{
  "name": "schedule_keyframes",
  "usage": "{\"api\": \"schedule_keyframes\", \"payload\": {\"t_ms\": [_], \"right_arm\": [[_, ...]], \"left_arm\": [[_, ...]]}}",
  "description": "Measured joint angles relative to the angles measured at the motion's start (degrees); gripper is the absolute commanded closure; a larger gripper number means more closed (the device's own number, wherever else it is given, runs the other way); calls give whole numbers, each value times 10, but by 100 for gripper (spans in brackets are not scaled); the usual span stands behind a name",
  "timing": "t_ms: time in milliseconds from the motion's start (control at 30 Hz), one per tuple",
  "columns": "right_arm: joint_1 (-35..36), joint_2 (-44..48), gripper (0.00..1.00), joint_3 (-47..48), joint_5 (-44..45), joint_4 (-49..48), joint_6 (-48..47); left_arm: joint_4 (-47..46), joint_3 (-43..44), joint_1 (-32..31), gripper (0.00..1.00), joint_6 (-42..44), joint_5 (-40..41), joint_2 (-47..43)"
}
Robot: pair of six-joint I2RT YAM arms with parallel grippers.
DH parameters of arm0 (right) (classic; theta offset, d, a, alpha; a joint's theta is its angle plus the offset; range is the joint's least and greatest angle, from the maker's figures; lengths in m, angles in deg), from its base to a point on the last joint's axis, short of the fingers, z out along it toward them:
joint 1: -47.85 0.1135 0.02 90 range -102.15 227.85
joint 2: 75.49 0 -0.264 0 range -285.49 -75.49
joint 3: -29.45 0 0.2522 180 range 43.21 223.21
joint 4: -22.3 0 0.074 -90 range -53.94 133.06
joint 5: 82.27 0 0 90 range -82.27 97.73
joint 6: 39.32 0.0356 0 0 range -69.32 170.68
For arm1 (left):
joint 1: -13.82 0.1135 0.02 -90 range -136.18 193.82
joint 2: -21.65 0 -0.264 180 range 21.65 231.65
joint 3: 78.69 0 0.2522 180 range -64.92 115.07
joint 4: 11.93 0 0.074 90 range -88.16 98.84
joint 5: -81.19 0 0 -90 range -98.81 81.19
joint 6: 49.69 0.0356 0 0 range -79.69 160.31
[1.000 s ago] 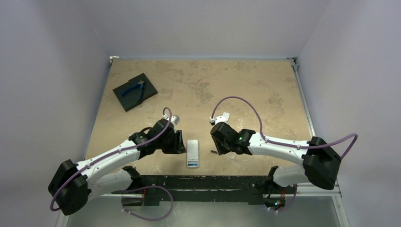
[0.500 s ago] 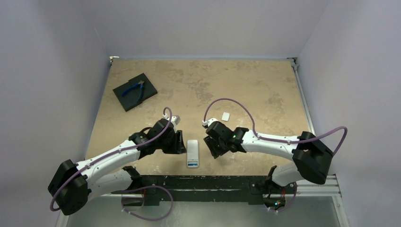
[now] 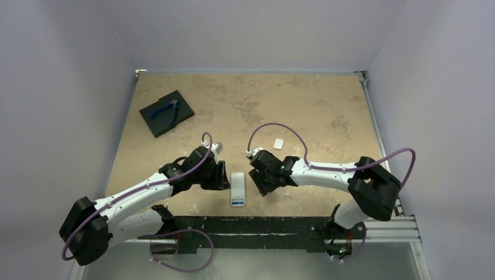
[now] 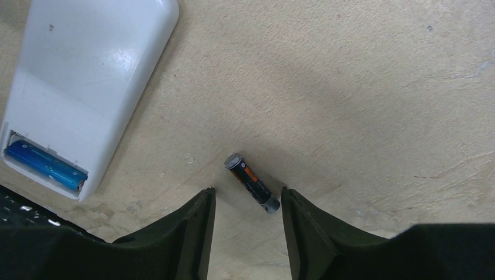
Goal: Load the batteries into the remote control
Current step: Pick up the battery from the center of the board.
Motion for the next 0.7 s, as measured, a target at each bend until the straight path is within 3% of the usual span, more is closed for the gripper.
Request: {"api": "schedule_keyframes", "payload": {"t_ms": [267,700], "right_arm": [[0,-12,58,1,0,-4,-4],[2,-13,60,1,4,-3,-2]], "left_arm": [[0,0,0,56,0,-2,0],[0,0,0,56,0,-2,0]]}}
